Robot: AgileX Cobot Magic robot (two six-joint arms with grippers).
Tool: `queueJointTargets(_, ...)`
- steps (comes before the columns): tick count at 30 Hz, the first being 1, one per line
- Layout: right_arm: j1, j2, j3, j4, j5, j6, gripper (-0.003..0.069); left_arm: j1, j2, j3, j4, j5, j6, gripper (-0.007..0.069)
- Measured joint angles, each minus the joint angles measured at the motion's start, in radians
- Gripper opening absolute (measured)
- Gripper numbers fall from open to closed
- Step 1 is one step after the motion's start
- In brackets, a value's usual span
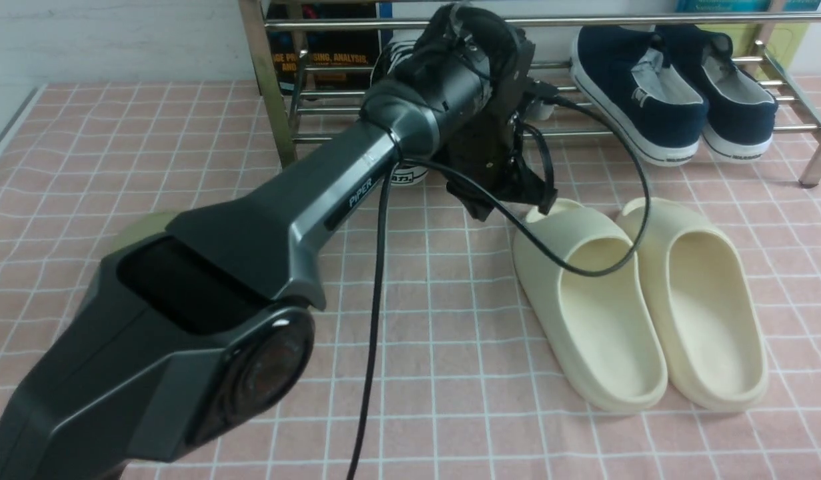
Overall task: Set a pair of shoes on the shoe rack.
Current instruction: Use the left arm to put a shoe into the shoe rack
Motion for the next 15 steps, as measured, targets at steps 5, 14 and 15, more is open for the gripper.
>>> queueJointTargets(5, 0.0, 0.0, 0.0, 0.0, 0.0, 0.0, 0.0239, -0.001, 0.0, 0.0, 0.011, -0.135, 0.0, 0.0023)
queueJointTargets(14, 0.0, 0.0, 0.0, 0.0, 0.0, 0.0, 0.0239, 0.0, 0.017, 0.001, 0.012, -0.22, -0.035, 0.0031)
queueJointTargets(15, 0.0, 0.0, 0.0, 0.0, 0.0, 0.0, 0.0239, 0.0, 0.017, 0.001, 0.012, -0.22, -0.035, 0.0031)
